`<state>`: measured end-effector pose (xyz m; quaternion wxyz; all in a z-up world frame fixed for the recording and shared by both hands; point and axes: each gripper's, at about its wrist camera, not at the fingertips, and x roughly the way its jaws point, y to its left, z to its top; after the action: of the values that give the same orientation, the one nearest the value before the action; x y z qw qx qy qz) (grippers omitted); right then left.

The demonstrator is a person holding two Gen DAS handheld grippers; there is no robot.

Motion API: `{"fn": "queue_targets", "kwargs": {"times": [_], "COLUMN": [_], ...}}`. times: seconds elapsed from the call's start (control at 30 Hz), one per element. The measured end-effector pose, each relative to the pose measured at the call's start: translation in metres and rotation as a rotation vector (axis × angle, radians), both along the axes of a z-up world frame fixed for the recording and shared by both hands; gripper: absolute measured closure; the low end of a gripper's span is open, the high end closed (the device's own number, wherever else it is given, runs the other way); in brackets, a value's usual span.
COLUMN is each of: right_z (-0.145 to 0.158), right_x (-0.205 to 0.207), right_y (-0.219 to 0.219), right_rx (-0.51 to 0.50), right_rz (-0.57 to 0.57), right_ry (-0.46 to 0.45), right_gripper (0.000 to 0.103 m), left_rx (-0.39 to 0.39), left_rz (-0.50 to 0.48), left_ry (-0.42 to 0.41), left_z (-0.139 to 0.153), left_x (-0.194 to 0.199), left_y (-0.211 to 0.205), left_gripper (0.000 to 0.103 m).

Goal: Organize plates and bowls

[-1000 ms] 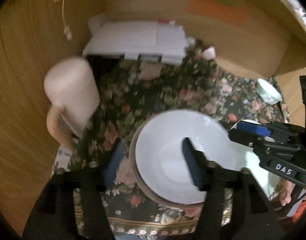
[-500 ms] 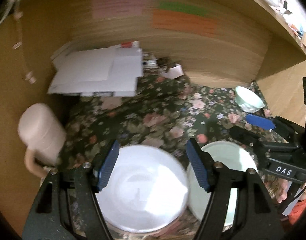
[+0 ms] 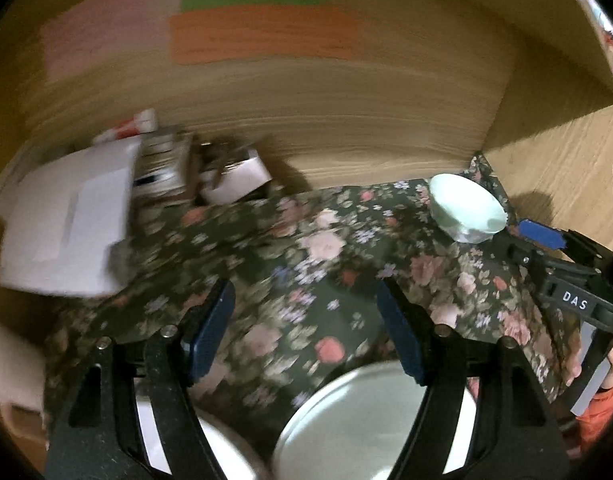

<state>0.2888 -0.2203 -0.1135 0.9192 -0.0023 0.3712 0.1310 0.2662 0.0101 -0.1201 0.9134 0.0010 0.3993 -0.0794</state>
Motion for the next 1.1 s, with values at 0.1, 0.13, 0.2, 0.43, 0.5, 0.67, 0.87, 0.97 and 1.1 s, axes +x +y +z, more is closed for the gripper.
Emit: {"fn": "queue_targets", "kwargs": {"times": [0.1,0.13,0.2,0.43,0.5,0.67,0.87,0.97,1.1], "right_z": [-0.008,-0.011,-0.020,-0.055,-0.063,-0.078,-0.087,-0.087,-0.087], "right_x": [0.019,0.025,0.038,0.074,0.080,0.092,0.099,0.095,0.085], "right_y": [-0.024,-0.032,-0.046,-0.086,-0.092,-0.101,-0.096,-0.089,-0.070], "right_rx": [-0.010,-0.017,-0.036,-0.031,-0.034,-0.003,0.002,-0.005,-0.022], "right_rz": [-0.061,-0.083,-0.133,-0.241,-0.265,-0.256,-0.231,-0.190,-0.109], "right_ry": [0.012,0.014,0.020,0.088,0.096,0.147,0.171,0.175,0.185], "right_gripper": [0.039,0.039,0.039,0.039,0.041,0.062,0.065,0.068,0.077], "left_rx": [0.000,-0.002,-0.009,0.025,0.030,0.025,-0.011,-0.035,-0.038], "left_rz": [-0.030,-0.037,-0.051,-0.112,-0.129,-0.144,-0.190,-0.195,-0.203], "left_ry": [0.018,0.023,0.034,0.064,0.079,0.103,0.119,0.128,0.151], "left_z": [-0.007,-0.008,-0.013,-0.037,-0.045,-0.058,-0.061,-0.060,-0.063], "left_x": [0.027,0.035,0.054,0.098,0.107,0.120,0.124,0.123,0.121], "left_y": [-0.017,-0.022,-0.034,-0.072,-0.081,-0.091,-0.094,-0.093,-0.095], "left_gripper": [0.030,0.030,0.030,0.030,0.030,0.030,0.030,0.030,0.030]}}
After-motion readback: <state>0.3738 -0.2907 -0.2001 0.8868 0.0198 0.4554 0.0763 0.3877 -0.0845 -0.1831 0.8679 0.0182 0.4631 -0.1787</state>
